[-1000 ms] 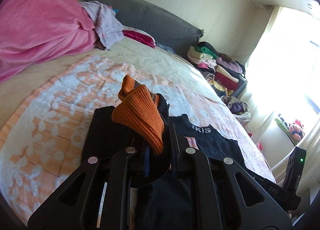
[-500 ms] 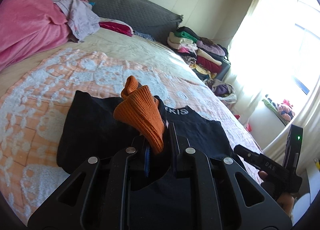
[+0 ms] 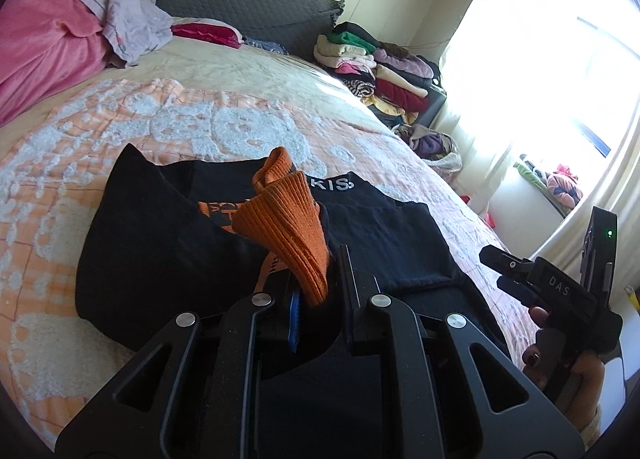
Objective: Fold small clothes
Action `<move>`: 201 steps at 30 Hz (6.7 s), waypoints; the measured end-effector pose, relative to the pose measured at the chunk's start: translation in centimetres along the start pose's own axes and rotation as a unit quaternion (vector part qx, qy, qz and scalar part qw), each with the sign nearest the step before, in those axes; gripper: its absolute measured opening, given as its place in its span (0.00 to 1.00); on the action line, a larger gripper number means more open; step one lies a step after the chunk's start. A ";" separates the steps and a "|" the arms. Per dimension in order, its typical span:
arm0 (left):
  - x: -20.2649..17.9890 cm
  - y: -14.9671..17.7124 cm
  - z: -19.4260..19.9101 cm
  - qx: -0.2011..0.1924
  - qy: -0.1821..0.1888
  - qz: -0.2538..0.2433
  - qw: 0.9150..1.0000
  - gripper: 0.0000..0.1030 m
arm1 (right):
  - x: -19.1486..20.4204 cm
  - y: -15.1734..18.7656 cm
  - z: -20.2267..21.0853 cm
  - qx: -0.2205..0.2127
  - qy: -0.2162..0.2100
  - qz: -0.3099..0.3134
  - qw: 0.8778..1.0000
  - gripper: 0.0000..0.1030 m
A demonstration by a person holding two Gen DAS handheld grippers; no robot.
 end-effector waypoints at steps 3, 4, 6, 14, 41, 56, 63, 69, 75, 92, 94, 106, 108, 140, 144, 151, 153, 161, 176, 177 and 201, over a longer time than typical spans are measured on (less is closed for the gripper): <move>-0.3 0.4 -0.8 0.017 0.009 -0.005 1.000 0.09 | -0.4 -0.1 0.0 0.000 0.001 -0.007 1.000 0.95; -0.4 0.6 -1.1 0.026 0.014 -0.005 1.000 0.09 | -0.5 -0.1 0.0 0.000 0.000 -0.009 1.000 0.95; -0.7 0.9 -1.5 0.037 0.025 -0.007 0.999 0.11 | -0.5 -0.1 0.0 0.002 -0.004 -0.011 1.000 0.95; -2.1 1.3 -1.3 0.050 0.051 -0.015 0.997 0.40 | -0.5 0.3 -0.1 0.011 -0.013 -0.011 1.000 0.95; 6.7 -2.0 2.1 0.003 -0.086 0.042 0.995 0.83 | 8.7 8.3 -5.1 0.137 -0.089 0.091 0.982 0.68; 10.4 -3.1 4.6 -0.030 -0.100 0.093 0.990 0.86 | 12.9 4.2 -4.0 0.087 -0.156 0.121 0.976 0.13; 12.1 -3.3 5.6 -0.045 -0.105 0.123 0.986 0.86 | 14.2 -1.4 -2.1 0.026 -0.135 0.177 0.975 0.12; 12.2 -3.3 5.9 -0.047 -0.108 0.124 0.985 0.86 | 12.2 -4.5 -1.6 -0.002 -0.107 0.182 0.978 0.12; 11.6 -3.3 5.4 -0.042 -0.109 0.113 0.987 0.86 | 9.2 -5.6 -2.2 -0.009 -0.076 0.172 0.982 0.12; 5.3 -5.7 -2.6 0.034 -0.091 -0.011 0.995 0.77 | 4.8 -5.4 -4.3 0.003 -0.038 0.151 0.988 0.12; 5.2 -5.4 -3.7 0.047 -0.088 -0.016 0.995 0.77 | 4.4 -5.4 -4.5 0.004 -0.035 0.150 0.988 0.12; 4.7 -3.7 -7.2 0.080 -0.051 -0.010 0.995 0.53 | 3.5 -5.1 -5.5 0.013 -0.023 0.144 0.989 0.12; 4.7 -3.6 -7.5 0.083 -0.049 -0.008 0.995 0.52 | 3.5 -5.0 -5.6 0.014 -0.021 0.145 0.989 0.12; 5.7 -1.1 -9.4 0.148 -0.076 -0.030 0.986 0.52 | 7.4 0.2 -7.4 0.083 -0.067 0.217 0.970 0.24; 5.7 -1.1 -9.4 0.149 -0.076 -0.031 0.985 0.52 | 7.6 1.0 -8.4 0.100 -0.049 0.234 0.966 0.24; 5.7 -0.9 -9.3 0.151 -0.075 -0.031 0.985 0.52 | 4.2 2.1 -10.7 0.141 -0.014 0.209 0.968 0.20; 5.7 -0.9 -9.3 0.150 -0.075 -0.031 0.985 0.52 | 4.1 2.3 -10.7 0.137 -0.016 0.204 0.969 0.20; 5.9 -1.0 -9.1 0.151 -0.075 -0.028 0.985 0.52 | 3.8 2.3 -9.3 0.125 -0.022 0.175 0.976 0.22; 5.6 -1.1 -8.6 0.153 -0.075 -0.032 0.985 0.52 | 3.0 2.1 -5.5 0.086 -0.040 0.130 0.987 0.45; 5.6 -1.1 -8.5 0.152 -0.075 -0.032 0.985 0.52 | 2.9 2.1 -5.3 0.084 -0.041 0.127 0.987 0.47; 4.5 -3.2 -4.9 0.118 -0.066 -0.036 0.990 0.87 | 0.9 0.5 -1.4 0.033 -0.041 0.069 0.996 0.94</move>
Point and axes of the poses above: each gripper's, at about its wrist camera, not at the fingertips, and z roughly against the way its jaws point, x to its left, y to its underside, the point moved 4 cm from there along -z, roughly the way its jaws point, and after that the axes turned 1 degree about -z, right-handed, at the moved point
